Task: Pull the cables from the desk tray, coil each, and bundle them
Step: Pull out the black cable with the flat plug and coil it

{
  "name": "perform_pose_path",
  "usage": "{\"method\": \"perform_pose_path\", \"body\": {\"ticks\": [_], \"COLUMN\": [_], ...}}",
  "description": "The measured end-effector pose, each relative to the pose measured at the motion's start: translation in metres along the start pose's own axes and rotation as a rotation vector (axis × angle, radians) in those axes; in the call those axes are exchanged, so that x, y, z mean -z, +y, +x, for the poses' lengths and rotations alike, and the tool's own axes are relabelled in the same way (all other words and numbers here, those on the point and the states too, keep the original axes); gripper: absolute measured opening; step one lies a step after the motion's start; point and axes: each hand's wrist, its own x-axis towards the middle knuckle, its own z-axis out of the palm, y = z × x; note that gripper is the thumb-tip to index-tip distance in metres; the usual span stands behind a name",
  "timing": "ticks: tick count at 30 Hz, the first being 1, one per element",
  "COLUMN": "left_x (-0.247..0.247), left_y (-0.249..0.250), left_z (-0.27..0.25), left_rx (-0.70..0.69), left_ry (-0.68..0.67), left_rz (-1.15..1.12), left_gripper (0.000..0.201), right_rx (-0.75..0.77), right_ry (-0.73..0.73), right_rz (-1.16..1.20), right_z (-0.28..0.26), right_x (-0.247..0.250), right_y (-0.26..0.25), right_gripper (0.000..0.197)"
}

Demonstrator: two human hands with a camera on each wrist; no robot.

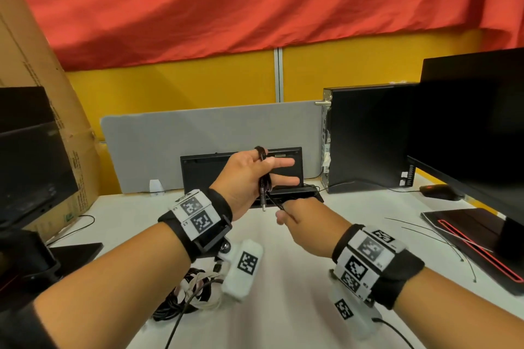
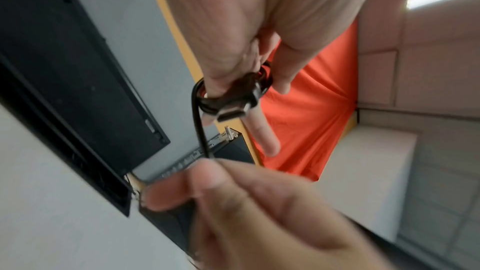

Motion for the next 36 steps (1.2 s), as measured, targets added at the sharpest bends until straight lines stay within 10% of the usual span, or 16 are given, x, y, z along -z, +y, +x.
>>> {"method": "perform_pose_path", "body": {"ticks": [11,20,26,30,36], "left_x": [-0.003,-0.009,-0.013,-0.015,-0.015], "left_y": [-0.011,-0.016,-0.024,-0.023,-0.031], "left_z": [-0.004,-0.011,-0.009,-0.008,-0.006], "left_rx": [0.134,0.328,0.275,0.266,0.3], "left_ry": [-0.104,-0.089,0.125,0.146,0.07], "left_rz": [0.632,0.295,-0.002,-0.177,-0.129], "left_gripper": [0.034,0.049,0.048,0.049,0.055], "right_rx": [0.249,0.284,0.188,0.051,-0.039], "right_ry": [0.258,0.678,0.695,0.429,0.59], "right_rz": [-0.271,-0.414,-0.113,0.125,0.253], "right_z": [0.0,0.005,-0.006,0.001,0.019], "right_x": [0.056,0.062,0.029,0.001,-0.008], "right_y": [-0.002,0.023,0.014,0.007,0.004], "right_gripper": [0.014,0.008,0.026,0.058,0.043]}}
